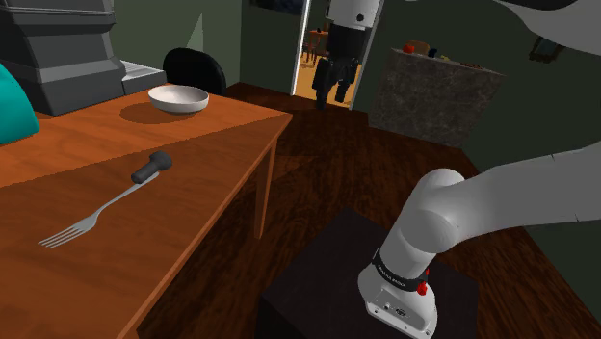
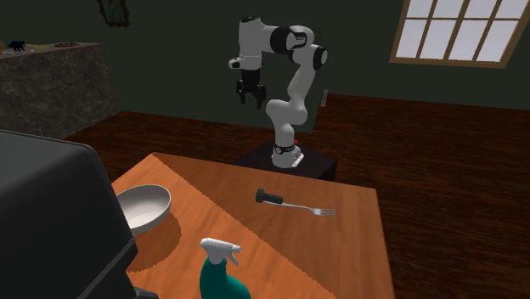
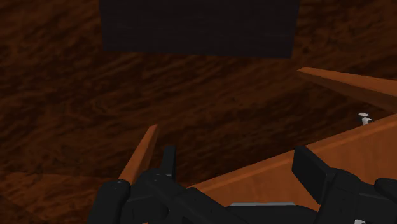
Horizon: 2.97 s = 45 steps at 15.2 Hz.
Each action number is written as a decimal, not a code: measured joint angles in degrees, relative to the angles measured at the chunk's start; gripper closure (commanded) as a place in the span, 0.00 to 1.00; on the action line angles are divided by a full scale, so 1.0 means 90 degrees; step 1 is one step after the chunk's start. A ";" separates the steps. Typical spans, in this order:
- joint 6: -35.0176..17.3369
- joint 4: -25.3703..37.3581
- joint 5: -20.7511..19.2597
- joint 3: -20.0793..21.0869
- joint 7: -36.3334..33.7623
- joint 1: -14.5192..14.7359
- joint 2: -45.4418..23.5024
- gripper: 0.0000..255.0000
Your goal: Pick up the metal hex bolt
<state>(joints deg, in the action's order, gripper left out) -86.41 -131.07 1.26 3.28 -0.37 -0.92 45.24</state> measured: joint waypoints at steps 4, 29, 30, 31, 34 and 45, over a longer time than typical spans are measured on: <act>-0.0213 0.0182 0.0088 0.0202 -0.0146 0.0061 -0.0449 0.00; -0.1112 0.4408 -0.0818 0.1950 -0.1980 0.0897 -0.6480 0.00; -0.1069 0.4675 -0.0909 0.1972 -0.2046 0.0984 -0.6754 0.00; -0.0996 0.5038 -0.1021 0.1982 -0.2104 0.1087 -0.7098 0.00; -0.0632 0.6130 -0.1281 0.1991 -0.2228 0.1413 -0.7964 0.00; -0.1143 0.5915 -0.1396 0.1962 -0.2316 0.1486 -0.8318 1.00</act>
<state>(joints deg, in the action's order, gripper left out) -96.70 -77.83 -11.30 20.93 -21.22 12.45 -29.62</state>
